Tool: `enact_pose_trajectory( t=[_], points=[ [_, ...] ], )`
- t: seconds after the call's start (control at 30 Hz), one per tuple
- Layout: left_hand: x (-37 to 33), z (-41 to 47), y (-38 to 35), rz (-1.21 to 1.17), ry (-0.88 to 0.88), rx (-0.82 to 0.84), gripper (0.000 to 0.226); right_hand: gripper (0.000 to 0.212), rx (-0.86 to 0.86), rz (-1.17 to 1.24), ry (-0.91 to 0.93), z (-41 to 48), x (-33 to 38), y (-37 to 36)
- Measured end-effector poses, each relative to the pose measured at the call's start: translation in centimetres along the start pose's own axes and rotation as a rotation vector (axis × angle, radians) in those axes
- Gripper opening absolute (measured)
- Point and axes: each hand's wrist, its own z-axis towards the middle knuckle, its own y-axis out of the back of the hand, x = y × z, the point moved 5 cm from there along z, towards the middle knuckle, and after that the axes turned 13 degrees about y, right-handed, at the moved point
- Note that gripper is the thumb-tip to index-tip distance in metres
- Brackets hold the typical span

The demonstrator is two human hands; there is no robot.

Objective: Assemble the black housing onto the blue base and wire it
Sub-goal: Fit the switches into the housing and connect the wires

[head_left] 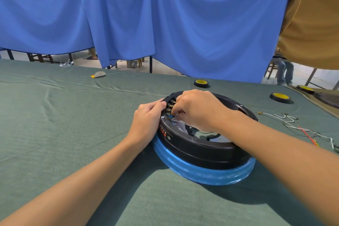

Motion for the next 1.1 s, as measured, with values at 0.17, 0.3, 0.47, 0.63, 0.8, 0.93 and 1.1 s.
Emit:
enact_pose_trajectory(
  t=[0.17, 0.3, 0.47, 0.63, 0.8, 0.93, 1.1],
  points=[
    [0.2, 0.1, -0.1, 0.018, -0.012, 0.032, 0.038, 0.019, 0.042, 0.048, -0.067, -0.1, 0.3, 0.0],
    [-0.5, -0.1, -0.1, -0.003, 0.0, 0.042, 0.036, 0.019, 0.049, 0.167, -0.113, -1.8, 0.4, 0.8],
    [-3.1, 0.1, -0.6, 0.203, -0.045, 0.019, 0.05, 0.018, -0.046, 0.373, -0.209, -6.4, -1.1, 1.7],
    [-7.3, -1.6, -4.1, 0.878, -0.257, -0.056, 0.031, 0.018, -0.572, 0.383, -0.216, -8.8, -1.6, 3.8],
    [-9.8, -4.7, -9.4, 1.075, -0.407, 0.05, 0.026, 0.018, -0.82, 0.212, -0.305, -13.4, -4.2, 4.5],
    [-10.0, -5.3, -14.0, 1.066, -0.362, 0.165, 0.036, 0.018, -0.674, 0.112, -0.531, -18.7, -9.0, 2.0],
    [-9.1, -6.2, -18.7, 1.095, -0.435, 0.313, 0.052, 0.019, -0.297, 0.01, -0.756, -24.7, -14.1, -0.9]
  ],
)
